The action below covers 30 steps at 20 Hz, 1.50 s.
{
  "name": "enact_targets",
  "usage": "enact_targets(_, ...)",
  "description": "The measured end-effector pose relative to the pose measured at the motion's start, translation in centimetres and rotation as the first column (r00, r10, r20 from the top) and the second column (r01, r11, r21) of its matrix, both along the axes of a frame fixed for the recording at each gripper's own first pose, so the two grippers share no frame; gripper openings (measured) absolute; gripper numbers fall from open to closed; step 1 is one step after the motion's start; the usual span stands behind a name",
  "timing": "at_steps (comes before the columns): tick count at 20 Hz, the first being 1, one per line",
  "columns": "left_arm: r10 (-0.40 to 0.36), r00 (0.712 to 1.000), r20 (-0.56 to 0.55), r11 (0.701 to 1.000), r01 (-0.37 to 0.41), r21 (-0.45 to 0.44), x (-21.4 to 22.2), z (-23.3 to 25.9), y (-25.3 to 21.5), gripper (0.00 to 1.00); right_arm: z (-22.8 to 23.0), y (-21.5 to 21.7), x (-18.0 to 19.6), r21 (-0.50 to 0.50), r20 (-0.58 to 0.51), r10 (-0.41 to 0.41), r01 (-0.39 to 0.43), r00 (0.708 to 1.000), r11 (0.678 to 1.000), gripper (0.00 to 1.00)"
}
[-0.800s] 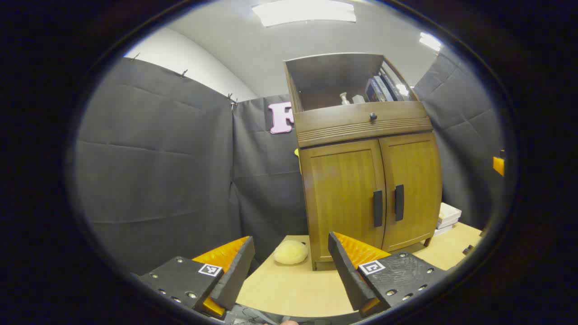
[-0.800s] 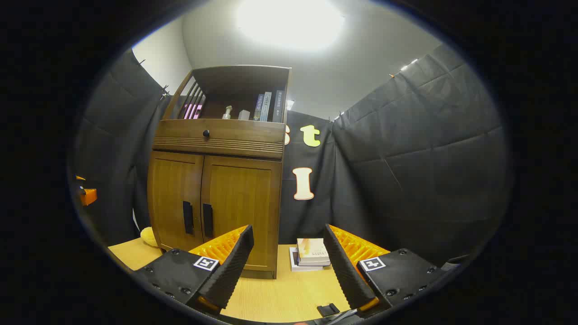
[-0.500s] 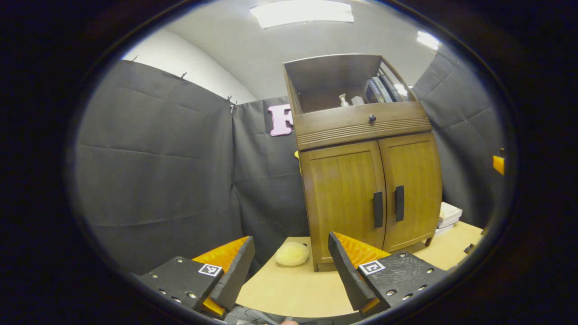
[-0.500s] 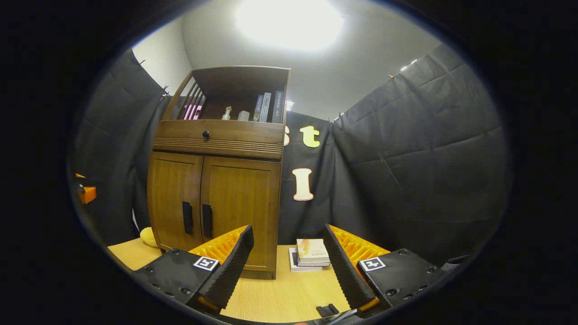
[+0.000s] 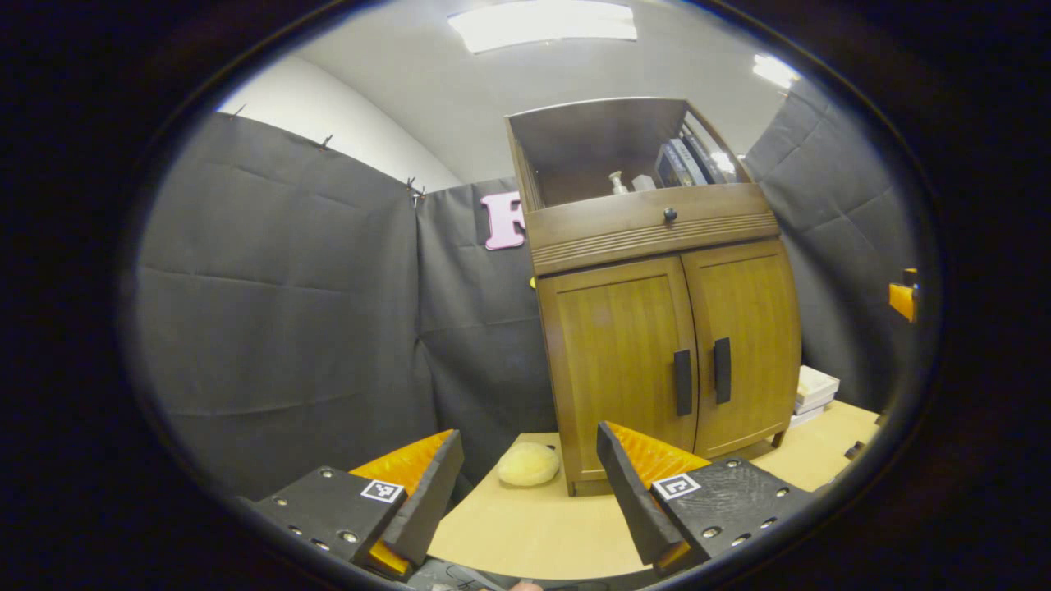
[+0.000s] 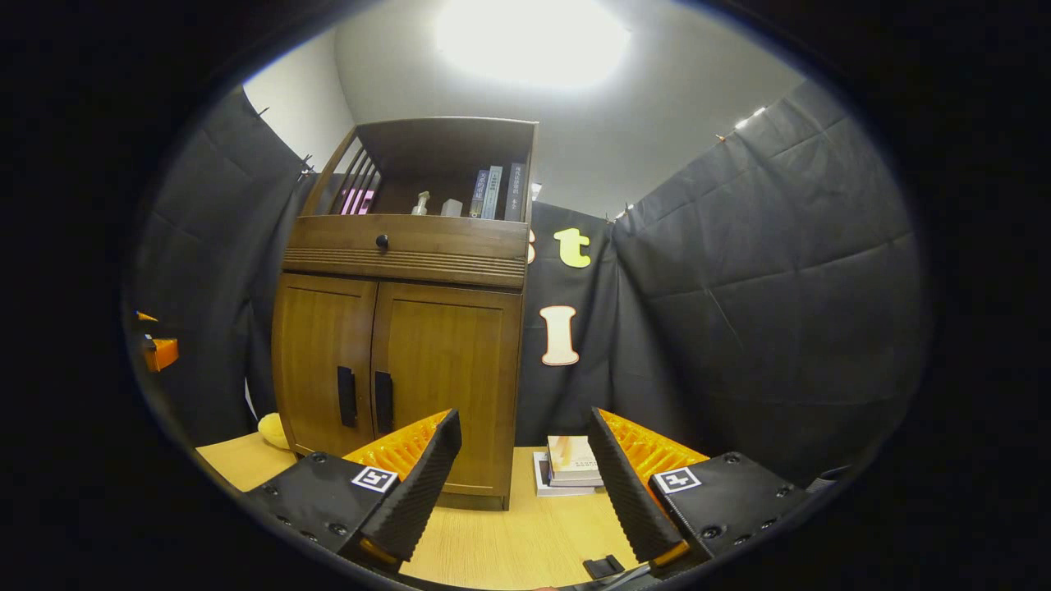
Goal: Open the right door of the double-door shoe cabinet with the right hand, and open the left door with the left hand.
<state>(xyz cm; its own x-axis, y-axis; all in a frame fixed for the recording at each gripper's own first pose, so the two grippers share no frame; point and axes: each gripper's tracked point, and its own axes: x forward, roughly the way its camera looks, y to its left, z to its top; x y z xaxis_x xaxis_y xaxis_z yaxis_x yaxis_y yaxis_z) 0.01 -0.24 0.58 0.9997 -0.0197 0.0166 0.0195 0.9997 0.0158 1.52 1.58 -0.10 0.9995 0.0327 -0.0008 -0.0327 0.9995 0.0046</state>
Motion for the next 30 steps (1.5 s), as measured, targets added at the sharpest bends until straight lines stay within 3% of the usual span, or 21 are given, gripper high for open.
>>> enact_targets(9, 0.057, 0.998, -0.005, 0.998, -0.057, -0.007, 0.0, -0.2, 0.8, 0.96, 0.6, 4.5, 4.6, 0.042, 0.018, 0.072, -0.073, 0.997, 0.996, 0.97)
enact_targets(22, 0.194, 0.98, -0.037, 0.981, -0.194, 0.0, -3.3, -1.2, 6.4, 0.96, -0.2, 14.6, 11.6, 0.057, 0.028, 0.232, -0.234, 0.972, 0.971, 0.98)
enact_targets(30, 0.264, 0.963, -0.046, 0.964, -0.263, 0.028, -5.4, -1.0, 8.7, 0.96, -2.8, 18.6, 16.4, 0.063, -0.002, 0.252, -0.252, 0.968, 0.966, 0.98)
